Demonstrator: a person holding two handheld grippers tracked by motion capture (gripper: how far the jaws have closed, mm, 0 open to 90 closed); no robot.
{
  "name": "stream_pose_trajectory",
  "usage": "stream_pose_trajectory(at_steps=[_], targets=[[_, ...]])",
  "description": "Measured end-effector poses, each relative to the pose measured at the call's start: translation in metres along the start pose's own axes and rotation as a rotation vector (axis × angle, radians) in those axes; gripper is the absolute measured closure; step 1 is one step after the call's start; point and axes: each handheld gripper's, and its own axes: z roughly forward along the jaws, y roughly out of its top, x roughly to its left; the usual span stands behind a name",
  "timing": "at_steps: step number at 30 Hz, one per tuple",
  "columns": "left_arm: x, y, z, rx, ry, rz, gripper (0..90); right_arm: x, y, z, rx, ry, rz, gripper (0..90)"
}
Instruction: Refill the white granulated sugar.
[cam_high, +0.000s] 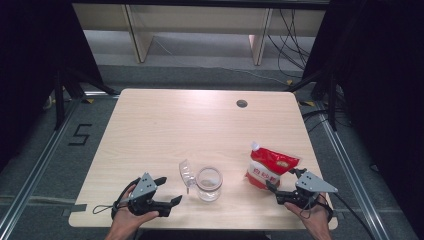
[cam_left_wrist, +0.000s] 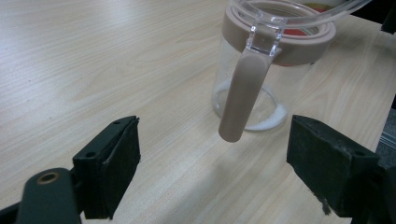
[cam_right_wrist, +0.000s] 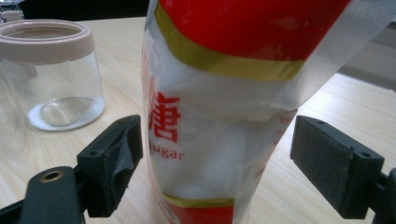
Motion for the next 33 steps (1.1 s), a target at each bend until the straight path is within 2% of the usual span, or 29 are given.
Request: stream_pose_trajectory(at_steps=[4,5,6,7,8,9,11,14,15,16,17,18,20,22,24,25,26,27,28,30,33], targets=[[0.0,-0.001,-0.001,0.002,0.001,0.007,17.0,0.003,0.001,0.0,0.002,-0.005,0.023,17.7],[-0.001,-0.001,-0.001,-0.003,-0.001,0.007,17.0,0.003,0.001,0.001,-0.016,-0.015,-0.001,17.8],[-0.001,0.0,-0.001,-0.002,0.006,0.007,17.0,0.005,0.001,0.001,-0.003,-0.016,0.028,18.0],[-0.001,0.001,-0.001,-0.006,0.003,0.01,17.0,0.004,0.001,0.002,-0.012,-0.027,0.0,18.0],[-0.001,0.001,-0.001,-0.006,0.003,0.01,17.0,0.004,0.001,0.002,-0.012,-0.027,0.0,18.0],[-0.001,0.001,-0.002,-0.002,0.002,0.013,17.0,0.003,0.001,0.004,-0.006,-0.018,-0.021,18.0],[-0.001,0.0,-0.001,-0.001,-0.002,0.015,17.0,0.004,0.0,0.006,-0.002,-0.007,-0.003,18.4],[-0.002,0.0,-0.001,0.0,-0.001,0.016,17.0,0.004,0.0,0.009,-0.015,-0.005,-0.019,18.1],[-0.002,0.0,-0.001,0.001,-0.002,0.016,17.0,0.005,0.0,0.009,-0.004,-0.006,-0.007,18.3],[-0.002,0.0,-0.001,0.003,-0.003,0.02,17.0,0.004,0.0,0.011,-0.017,-0.006,-0.021,18.6],[-0.002,0.0,-0.001,0.003,-0.003,0.02,17.0,0.004,0.0,0.011,-0.014,-0.002,-0.017,18.7],[-0.002,0.0,0.0,0.005,-0.006,0.02,17.0,0.005,0.0,0.012,-0.006,0.004,0.009,18.7],[-0.002,0.0,-0.001,0.005,-0.005,0.021,17.0,0.004,0.0,0.014,-0.018,0.012,-0.005,18.9],[-0.003,0.0,-0.001,0.003,-0.004,0.018,17.0,0.005,0.0,0.014,-0.008,0.001,-0.008,20.3],[-0.003,0.0,0.0,0.005,-0.004,0.017,17.0,0.005,-0.001,0.014,0.005,0.013,0.018,22.1],[-0.003,0.0,0.0,0.005,-0.004,0.017,17.0,0.005,-0.001,0.014,0.005,0.013,0.018,22.1],[-0.003,-0.001,0.0,0.007,-0.004,0.021,17.1,0.003,-0.001,0.017,-0.022,0.003,-0.001,22.3],[-0.003,0.0,-0.001,0.013,-0.002,0.023,17.1,0.002,-0.001,0.016,-0.002,0.021,-0.004,22.4],[-0.003,0.0,-0.001,0.012,-0.002,0.024,17.1,0.003,-0.002,0.017,0.006,0.028,0.02,22.4],[-0.003,0.0,-0.001,0.011,-0.002,0.022,17.1,0.001,-0.002,0.019,-0.008,0.022,-0.003,22.4],[-0.003,0.0,-0.001,0.012,-0.003,0.022,17.1,0.001,-0.002,0.02,0.001,0.024,0.003,22.5]])
